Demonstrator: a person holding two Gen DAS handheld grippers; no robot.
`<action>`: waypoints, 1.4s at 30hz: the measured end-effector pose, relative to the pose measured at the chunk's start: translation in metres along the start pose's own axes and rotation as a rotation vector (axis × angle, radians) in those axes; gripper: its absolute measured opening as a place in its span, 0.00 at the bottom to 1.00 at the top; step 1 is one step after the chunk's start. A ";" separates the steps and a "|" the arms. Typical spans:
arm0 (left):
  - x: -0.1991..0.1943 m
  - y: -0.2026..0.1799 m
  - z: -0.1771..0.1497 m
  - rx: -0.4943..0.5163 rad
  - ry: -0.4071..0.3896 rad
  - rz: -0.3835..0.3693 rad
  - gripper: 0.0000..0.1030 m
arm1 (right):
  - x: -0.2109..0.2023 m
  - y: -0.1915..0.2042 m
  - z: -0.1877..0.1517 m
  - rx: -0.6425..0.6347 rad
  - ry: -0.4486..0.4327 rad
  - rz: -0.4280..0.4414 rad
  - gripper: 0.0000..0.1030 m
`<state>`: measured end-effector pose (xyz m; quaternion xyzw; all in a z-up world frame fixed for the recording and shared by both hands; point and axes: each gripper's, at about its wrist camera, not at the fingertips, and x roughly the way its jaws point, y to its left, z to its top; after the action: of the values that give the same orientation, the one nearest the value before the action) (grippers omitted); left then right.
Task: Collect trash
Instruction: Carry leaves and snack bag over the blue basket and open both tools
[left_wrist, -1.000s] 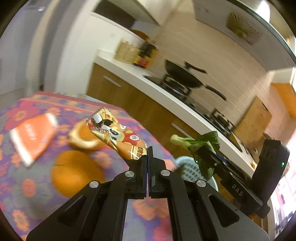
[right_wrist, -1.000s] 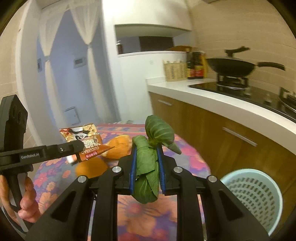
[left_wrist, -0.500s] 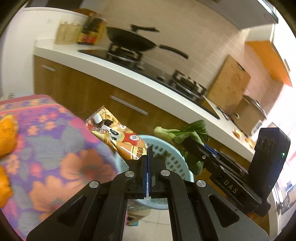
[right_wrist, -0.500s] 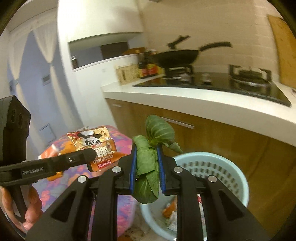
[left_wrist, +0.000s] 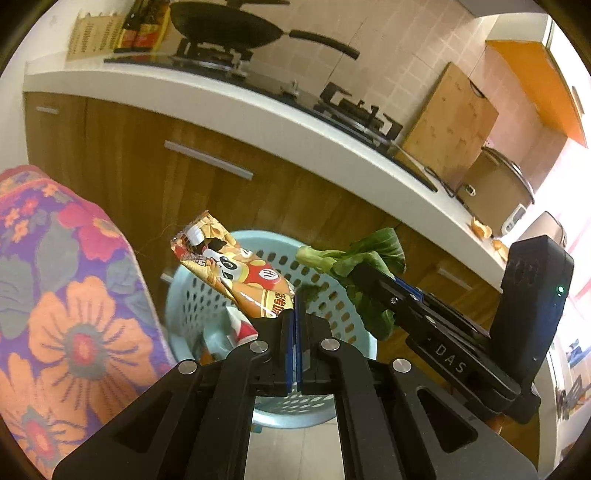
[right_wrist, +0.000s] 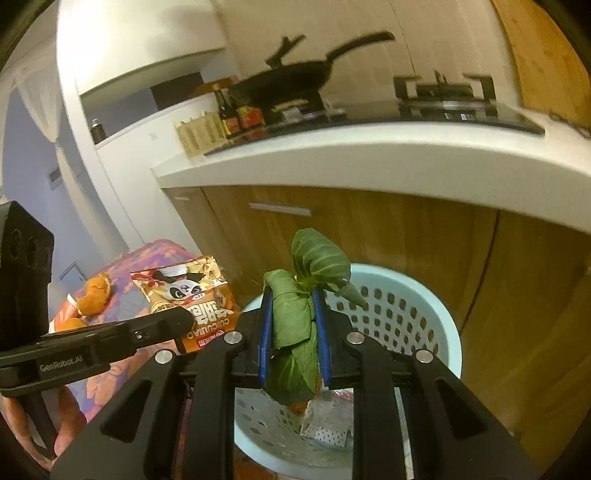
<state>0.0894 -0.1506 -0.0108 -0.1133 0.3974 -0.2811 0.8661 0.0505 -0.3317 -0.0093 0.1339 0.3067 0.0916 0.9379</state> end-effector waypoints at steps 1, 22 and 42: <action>0.003 0.000 -0.001 0.000 0.006 0.000 0.00 | 0.002 -0.004 -0.001 0.011 0.009 -0.002 0.17; 0.029 0.001 -0.004 0.004 0.076 0.020 0.21 | 0.026 -0.028 -0.014 0.110 0.130 -0.027 0.25; -0.062 0.024 -0.014 -0.034 -0.070 0.040 0.38 | -0.007 0.039 0.007 -0.004 0.061 0.011 0.44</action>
<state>0.0560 -0.0946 0.0090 -0.1299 0.3736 -0.2530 0.8829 0.0461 -0.2975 0.0120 0.1308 0.3341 0.1014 0.9279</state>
